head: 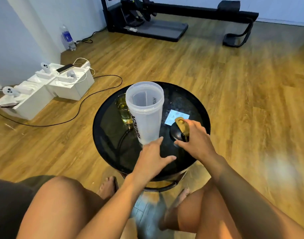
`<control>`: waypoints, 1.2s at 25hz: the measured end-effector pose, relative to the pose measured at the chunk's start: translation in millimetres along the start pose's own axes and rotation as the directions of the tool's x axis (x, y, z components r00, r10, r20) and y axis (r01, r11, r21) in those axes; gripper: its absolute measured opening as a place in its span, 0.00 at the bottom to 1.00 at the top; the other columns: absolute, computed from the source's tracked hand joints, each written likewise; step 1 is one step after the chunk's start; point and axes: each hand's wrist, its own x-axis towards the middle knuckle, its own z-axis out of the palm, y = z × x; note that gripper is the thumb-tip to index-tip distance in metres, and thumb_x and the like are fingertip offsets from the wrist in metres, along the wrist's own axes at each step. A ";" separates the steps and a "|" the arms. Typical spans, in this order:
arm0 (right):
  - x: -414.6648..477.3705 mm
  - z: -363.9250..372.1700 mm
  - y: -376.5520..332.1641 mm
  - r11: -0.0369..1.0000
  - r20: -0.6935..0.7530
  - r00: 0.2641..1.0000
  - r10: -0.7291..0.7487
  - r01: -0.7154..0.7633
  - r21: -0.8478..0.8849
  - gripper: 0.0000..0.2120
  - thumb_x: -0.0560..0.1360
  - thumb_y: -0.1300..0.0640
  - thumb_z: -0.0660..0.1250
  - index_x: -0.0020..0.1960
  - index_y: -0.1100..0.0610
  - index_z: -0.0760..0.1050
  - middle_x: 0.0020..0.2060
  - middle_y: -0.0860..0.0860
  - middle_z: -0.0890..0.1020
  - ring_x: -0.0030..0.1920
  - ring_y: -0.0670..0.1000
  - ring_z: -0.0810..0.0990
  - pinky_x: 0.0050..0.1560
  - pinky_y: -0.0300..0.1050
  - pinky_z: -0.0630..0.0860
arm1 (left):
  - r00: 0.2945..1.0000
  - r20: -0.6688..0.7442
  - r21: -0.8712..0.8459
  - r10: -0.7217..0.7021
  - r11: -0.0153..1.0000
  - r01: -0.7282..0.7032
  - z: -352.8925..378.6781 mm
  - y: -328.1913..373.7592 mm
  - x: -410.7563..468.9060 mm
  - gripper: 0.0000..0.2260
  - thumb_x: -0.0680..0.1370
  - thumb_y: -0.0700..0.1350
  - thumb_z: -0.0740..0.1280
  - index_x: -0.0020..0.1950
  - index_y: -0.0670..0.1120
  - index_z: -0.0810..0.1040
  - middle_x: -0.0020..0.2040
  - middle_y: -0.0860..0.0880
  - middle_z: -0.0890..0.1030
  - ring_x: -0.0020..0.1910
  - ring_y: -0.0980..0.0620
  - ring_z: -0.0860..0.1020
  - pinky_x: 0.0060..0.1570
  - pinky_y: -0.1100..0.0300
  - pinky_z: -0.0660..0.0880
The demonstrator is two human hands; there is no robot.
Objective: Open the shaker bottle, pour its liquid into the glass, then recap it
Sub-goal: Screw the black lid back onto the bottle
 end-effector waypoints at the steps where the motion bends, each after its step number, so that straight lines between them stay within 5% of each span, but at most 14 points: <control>1: 0.3 3.0 10.1 1.000 0.021 1.000 0.003 -0.002 -0.017 0.43 0.70 0.42 0.75 0.77 0.51 0.59 0.73 0.52 0.67 0.71 0.58 0.68 0.67 0.55 0.68 | 0.999 0.025 0.021 0.030 0.999 -0.031 11.1 5.9 14.4 0.39 0.72 0.55 0.74 0.78 0.45 0.61 0.73 0.44 0.72 0.72 0.47 0.68 0.70 0.52 0.67; 5: 14.9 19.1 30.6 0.999 0.071 0.997 0.041 -0.039 -0.021 0.49 0.68 0.40 0.74 0.80 0.51 0.51 0.77 0.54 0.61 0.74 0.59 0.64 0.69 0.57 0.66 | 0.990 0.142 0.080 0.022 0.996 -0.033 48.5 18.0 69.0 0.47 0.74 0.49 0.72 0.80 0.45 0.42 0.81 0.40 0.52 0.79 0.44 0.55 0.73 0.50 0.59; 8: 37.1 30.7 29.9 0.997 0.080 0.995 0.053 -0.049 -0.061 0.49 0.69 0.41 0.72 0.80 0.50 0.47 0.78 0.56 0.59 0.76 0.60 0.62 0.70 0.59 0.65 | 0.991 0.132 0.108 0.011 0.994 -0.025 66.7 14.6 92.4 0.45 0.76 0.46 0.68 0.79 0.46 0.36 0.81 0.39 0.45 0.80 0.43 0.49 0.74 0.49 0.58; 14: 54.0 25.5 26.9 0.995 0.067 0.993 0.092 -0.089 -0.051 0.50 0.66 0.39 0.72 0.79 0.50 0.49 0.72 0.59 0.68 0.69 0.61 0.69 0.66 0.56 0.68 | 0.996 0.032 0.139 0.081 0.987 -0.084 65.5 17.9 94.4 0.38 0.78 0.40 0.65 0.80 0.45 0.44 0.81 0.39 0.49 0.79 0.42 0.52 0.72 0.51 0.62; 20: 9.0 -45.4 11.6 0.934 -0.026 0.998 0.058 -0.045 0.353 0.45 0.66 0.45 0.73 0.78 0.46 0.55 0.68 0.54 0.71 0.67 0.56 0.72 0.63 0.49 0.72 | 0.976 -0.004 0.327 0.216 0.923 -0.203 10.4 89.7 45.1 0.36 0.77 0.39 0.65 0.79 0.44 0.47 0.79 0.35 0.49 0.78 0.36 0.55 0.70 0.46 0.65; 22: -1.1 -78.3 -7.2 0.906 -0.054 0.998 0.009 0.015 0.424 0.44 0.67 0.50 0.76 0.77 0.44 0.57 0.67 0.51 0.71 0.65 0.52 0.72 0.59 0.43 0.69 | 0.951 -0.106 0.386 0.289 0.894 -0.228 -16.8 109.4 30.4 0.36 0.75 0.38 0.67 0.78 0.41 0.53 0.77 0.33 0.56 0.75 0.36 0.61 0.66 0.46 0.69; 25: -1.4 -122.1 -54.5 0.903 -0.106 0.990 -0.094 0.129 0.411 0.47 0.63 0.52 0.77 0.78 0.46 0.58 0.69 0.50 0.71 0.65 0.48 0.71 0.58 0.36 0.64 | 0.845 -0.297 0.442 0.444 0.849 -0.290 -75.3 114.9 17.0 0.34 0.68 0.42 0.72 0.72 0.43 0.65 0.69 0.39 0.69 0.65 0.39 0.72 0.51 0.48 0.77; 30: 27.1 -133.2 -133.2 0.941 0.013 0.961 -0.278 0.270 0.202 0.52 0.58 0.38 0.77 0.76 0.46 0.57 0.63 0.53 0.71 0.64 0.54 0.71 0.64 0.49 0.71 | 0.849 -0.372 0.165 0.375 0.927 -0.337 -148.8 55.5 21.5 0.40 0.66 0.56 0.77 0.74 0.50 0.64 0.69 0.49 0.71 0.66 0.47 0.71 0.62 0.49 0.72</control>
